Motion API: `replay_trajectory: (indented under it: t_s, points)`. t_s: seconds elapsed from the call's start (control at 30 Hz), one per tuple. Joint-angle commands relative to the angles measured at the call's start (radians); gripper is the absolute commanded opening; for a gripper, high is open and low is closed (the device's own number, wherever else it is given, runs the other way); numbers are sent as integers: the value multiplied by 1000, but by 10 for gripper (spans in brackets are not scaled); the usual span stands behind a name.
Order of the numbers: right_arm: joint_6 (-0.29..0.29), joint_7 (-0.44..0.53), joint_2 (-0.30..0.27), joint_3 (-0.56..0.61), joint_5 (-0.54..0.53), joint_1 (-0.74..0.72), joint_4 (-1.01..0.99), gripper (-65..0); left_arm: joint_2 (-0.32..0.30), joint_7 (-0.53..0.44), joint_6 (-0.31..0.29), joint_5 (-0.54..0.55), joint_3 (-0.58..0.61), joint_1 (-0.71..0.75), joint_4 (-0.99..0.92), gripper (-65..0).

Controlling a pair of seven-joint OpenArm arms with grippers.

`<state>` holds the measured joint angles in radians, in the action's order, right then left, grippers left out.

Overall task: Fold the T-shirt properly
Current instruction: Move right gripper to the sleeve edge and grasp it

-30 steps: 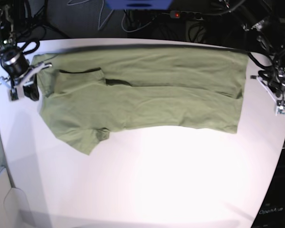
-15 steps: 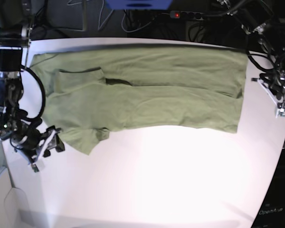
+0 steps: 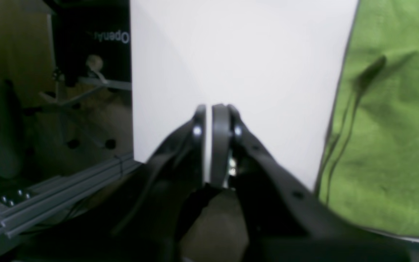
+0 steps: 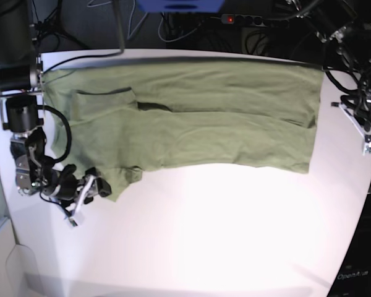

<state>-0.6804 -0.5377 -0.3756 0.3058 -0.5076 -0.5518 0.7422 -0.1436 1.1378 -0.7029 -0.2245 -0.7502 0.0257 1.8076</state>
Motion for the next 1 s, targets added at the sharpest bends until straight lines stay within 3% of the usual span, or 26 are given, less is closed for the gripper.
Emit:
replay_trajectory:
  t_s: [0.0, 0.23, 0.5, 0.6, 0.73, 0.97]
  points:
    - [-14, 37, -7, 10, -12, -46, -14, -263, -15, -12, 5, -5, -2, -10, 21, -624]
    - [-14, 175, 10, 85, -12, -93, -178, -263, -18, -12, 5, -5, -4, 7, 21, -624]
    - [-14, 227, 36, 134, -12, -63, -230, -277, -15, -12, 5, -5, -4, 3, 21, -624]
    - [-14, 227, 37, 135, -12, -49, -227, -374, -17, -12, 5, -5, 1, -5, 14, -624]
    - [-14, 227, 37, 138, -12, -47, -227, -641, -14, -12, 5, -5, 2, -40, 14, -624]
    - [-14, 227, 19, 134, -12, -47, -223, -640, -9, -12, 5, -5, 4, -88, -4, -624]
